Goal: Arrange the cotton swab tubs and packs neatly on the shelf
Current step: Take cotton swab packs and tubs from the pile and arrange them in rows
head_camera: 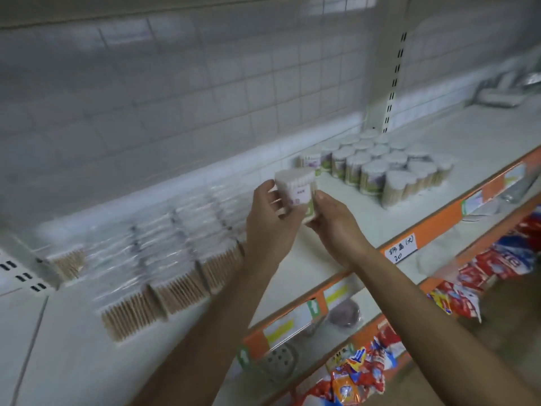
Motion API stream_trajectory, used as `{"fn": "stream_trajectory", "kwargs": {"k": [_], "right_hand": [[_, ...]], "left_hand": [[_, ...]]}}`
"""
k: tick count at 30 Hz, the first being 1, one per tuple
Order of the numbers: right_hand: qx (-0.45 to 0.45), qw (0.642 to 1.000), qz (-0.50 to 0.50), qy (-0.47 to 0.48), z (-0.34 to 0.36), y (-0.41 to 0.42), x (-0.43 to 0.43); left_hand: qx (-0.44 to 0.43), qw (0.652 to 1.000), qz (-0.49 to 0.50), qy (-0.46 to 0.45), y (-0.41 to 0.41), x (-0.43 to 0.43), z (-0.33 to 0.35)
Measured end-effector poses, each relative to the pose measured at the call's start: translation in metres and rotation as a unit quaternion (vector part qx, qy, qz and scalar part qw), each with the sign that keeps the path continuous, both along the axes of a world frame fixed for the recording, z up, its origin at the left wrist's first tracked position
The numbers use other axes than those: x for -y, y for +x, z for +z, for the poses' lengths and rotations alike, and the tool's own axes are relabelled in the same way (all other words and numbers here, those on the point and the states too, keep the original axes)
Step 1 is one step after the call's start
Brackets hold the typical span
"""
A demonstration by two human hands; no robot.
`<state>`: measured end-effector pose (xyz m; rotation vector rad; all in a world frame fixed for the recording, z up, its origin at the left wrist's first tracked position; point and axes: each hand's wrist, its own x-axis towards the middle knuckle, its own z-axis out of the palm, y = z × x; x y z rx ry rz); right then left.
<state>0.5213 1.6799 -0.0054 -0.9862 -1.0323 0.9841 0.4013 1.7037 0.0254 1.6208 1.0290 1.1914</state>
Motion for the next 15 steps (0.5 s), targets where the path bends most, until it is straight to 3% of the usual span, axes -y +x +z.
{"fn": "stream_trajectory", "kwargs": {"k": [6, 9, 12, 15], "right_hand": [[0.167, 0.977, -0.128, 0.025, -0.002, 0.060, -0.027], [0.305, 0.936, -0.165, 0.056, 0.013, 0.093, -0.043], [0.425, 0.896, -0.122, 0.039, 0.032, 0.127, -0.062], [0.568, 0.821, -0.059, -0.001, 0.045, 0.156, -0.088]], "left_hand": [[-0.043, 0.997, 0.057, 0.032, 0.059, -0.021, -0.014], [-0.080, 0.992, 0.090, 0.033, 0.089, -0.040, -0.024], [-0.099, 0.988, 0.119, 0.004, 0.116, -0.057, -0.035], [-0.098, 0.984, 0.147, -0.005, 0.140, -0.073, -0.047]]}}
